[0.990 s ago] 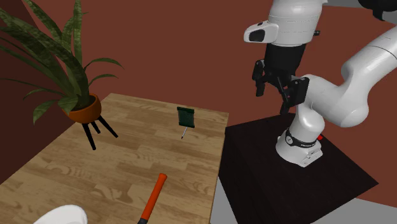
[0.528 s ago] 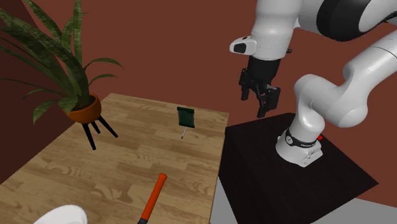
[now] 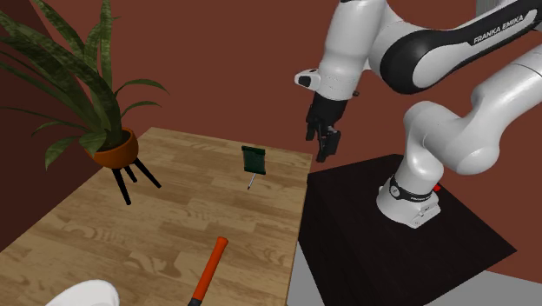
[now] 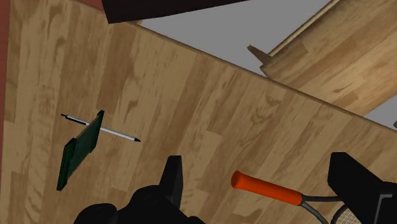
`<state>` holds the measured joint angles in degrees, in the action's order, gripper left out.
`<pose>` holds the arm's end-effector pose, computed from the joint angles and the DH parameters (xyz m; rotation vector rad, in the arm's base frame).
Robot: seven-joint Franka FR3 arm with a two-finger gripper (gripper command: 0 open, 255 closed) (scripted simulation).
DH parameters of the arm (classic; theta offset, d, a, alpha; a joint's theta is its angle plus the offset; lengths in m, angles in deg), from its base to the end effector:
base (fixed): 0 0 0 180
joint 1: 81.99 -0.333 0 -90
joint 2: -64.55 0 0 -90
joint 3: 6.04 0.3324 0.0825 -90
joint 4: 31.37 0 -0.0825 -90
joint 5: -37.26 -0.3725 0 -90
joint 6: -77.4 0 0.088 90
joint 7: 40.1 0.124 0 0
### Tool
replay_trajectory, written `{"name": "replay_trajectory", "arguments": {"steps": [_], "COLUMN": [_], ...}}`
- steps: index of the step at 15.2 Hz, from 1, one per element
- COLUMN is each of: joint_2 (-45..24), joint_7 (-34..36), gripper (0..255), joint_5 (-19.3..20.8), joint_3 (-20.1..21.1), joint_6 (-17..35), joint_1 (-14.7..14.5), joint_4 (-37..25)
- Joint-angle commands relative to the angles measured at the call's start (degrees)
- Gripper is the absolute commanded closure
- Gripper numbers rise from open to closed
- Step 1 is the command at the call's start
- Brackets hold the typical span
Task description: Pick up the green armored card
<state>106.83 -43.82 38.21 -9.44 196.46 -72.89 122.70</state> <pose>0.3093 -0.0699 0.4605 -3.1204 0.2081 -0.2009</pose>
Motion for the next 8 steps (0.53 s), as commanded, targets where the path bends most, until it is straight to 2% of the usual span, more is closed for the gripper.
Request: {"name": "replay_trajectory", "arguments": {"steps": [1, 8], "joint_2": [-2.44, -12.11], "joint_7": [-0.15, -0.98], "gripper": [0, 0], "joint_5": [1.03, 3.59], "joint_3": [-1.24, -6.04], "joint_6": [5.79, 24.78], "joint_1": [1.60, 6.70], "joint_4": [1.43, 4.66]}}
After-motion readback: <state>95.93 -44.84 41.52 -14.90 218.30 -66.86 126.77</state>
